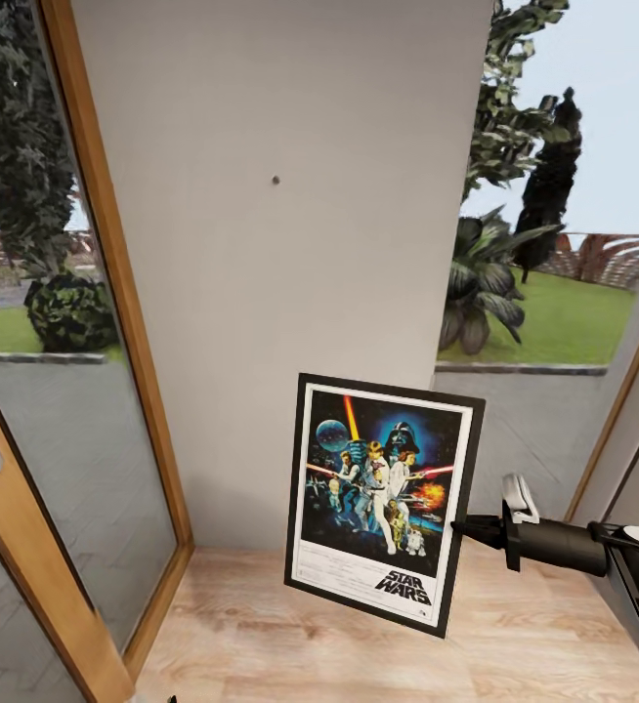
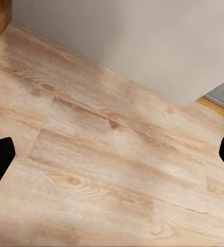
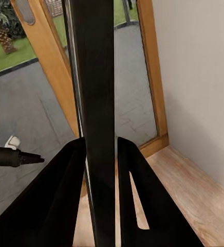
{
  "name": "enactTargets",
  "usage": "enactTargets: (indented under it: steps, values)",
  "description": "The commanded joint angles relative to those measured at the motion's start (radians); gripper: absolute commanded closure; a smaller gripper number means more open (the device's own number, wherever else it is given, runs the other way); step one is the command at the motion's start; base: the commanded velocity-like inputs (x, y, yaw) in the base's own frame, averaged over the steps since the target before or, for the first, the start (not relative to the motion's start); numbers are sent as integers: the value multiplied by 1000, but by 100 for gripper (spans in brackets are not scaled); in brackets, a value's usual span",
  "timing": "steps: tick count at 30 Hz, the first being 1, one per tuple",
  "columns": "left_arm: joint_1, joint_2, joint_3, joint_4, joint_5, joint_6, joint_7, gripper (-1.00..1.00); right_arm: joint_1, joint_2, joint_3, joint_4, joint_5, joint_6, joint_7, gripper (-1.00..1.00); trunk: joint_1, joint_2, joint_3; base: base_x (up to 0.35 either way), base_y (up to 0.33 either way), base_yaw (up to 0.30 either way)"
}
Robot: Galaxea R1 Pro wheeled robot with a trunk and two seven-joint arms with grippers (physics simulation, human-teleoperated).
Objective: Pick up the poster from the kitchen countertop and hang it on one of the wall nails in the kitchen.
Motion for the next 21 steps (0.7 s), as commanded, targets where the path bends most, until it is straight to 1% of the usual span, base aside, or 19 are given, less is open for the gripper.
enactTargets:
  steps: [1, 4, 11, 17, 21]
  values:
    - [-1, 0, -8, 1, 9, -4, -3, -100, 0, 0, -1, 0, 0, 13, 6, 100, 1, -1, 0, 175, 262, 0]
    - [-1, 0, -8, 2, 9, -4, -3, -100, 0, 0, -1, 0, 0, 13, 6, 100, 1, -1, 0, 91, 146, 0]
    - [0, 0, -8, 1, 9, -4, -3, -100, 0, 0, -1, 0, 0, 13, 6, 100, 1, -1, 0, 17, 33, 0]
    - [-1, 0, -8, 1, 9, -4, -3, -100, 0, 0, -1, 0, 0, 13, 6, 100, 1, -1, 0, 2, 168, 0]
    - [-1, 0, -8, 2, 9, -4, -3, -100, 0, 0, -1, 0, 0, 13, 6, 100, 1, -1, 0, 21, 63, 0]
